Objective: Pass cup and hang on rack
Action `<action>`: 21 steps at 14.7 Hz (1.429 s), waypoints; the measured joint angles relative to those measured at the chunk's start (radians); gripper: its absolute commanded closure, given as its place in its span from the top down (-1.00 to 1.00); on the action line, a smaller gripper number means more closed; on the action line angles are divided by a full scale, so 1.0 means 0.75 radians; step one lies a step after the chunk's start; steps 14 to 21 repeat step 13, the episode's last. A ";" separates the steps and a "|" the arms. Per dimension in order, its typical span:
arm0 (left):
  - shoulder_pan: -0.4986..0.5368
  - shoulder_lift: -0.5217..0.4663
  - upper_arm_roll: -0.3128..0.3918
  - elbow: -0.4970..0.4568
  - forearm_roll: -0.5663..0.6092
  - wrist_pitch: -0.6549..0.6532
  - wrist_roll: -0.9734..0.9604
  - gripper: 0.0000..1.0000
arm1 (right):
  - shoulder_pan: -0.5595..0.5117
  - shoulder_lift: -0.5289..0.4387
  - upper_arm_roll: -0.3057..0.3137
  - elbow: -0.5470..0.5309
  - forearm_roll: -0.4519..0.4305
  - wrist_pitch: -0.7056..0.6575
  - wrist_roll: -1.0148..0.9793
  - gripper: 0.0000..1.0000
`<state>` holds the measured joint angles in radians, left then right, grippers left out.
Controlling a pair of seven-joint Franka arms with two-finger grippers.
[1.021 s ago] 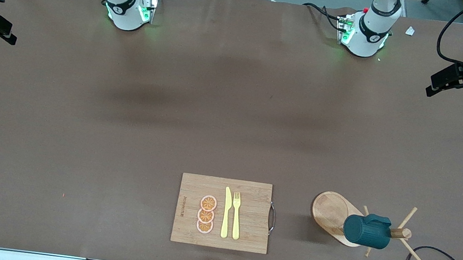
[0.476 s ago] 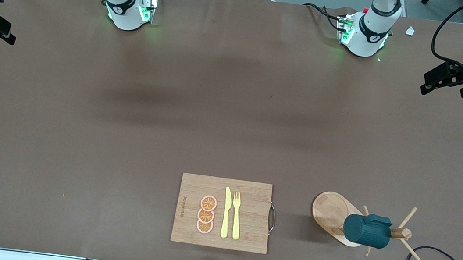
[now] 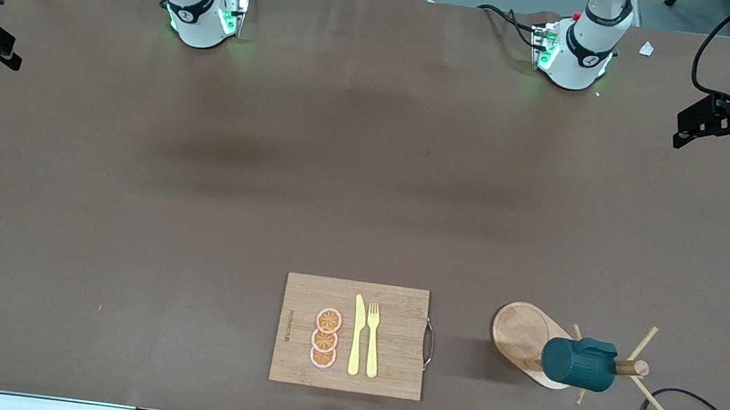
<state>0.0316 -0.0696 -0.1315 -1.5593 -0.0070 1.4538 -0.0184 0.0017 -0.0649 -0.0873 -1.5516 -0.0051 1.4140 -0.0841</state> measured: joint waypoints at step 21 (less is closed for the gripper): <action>0.000 0.000 -0.005 0.026 0.000 0.005 -0.021 1.00 | 0.000 0.000 0.002 0.000 0.000 -0.006 0.048 1.00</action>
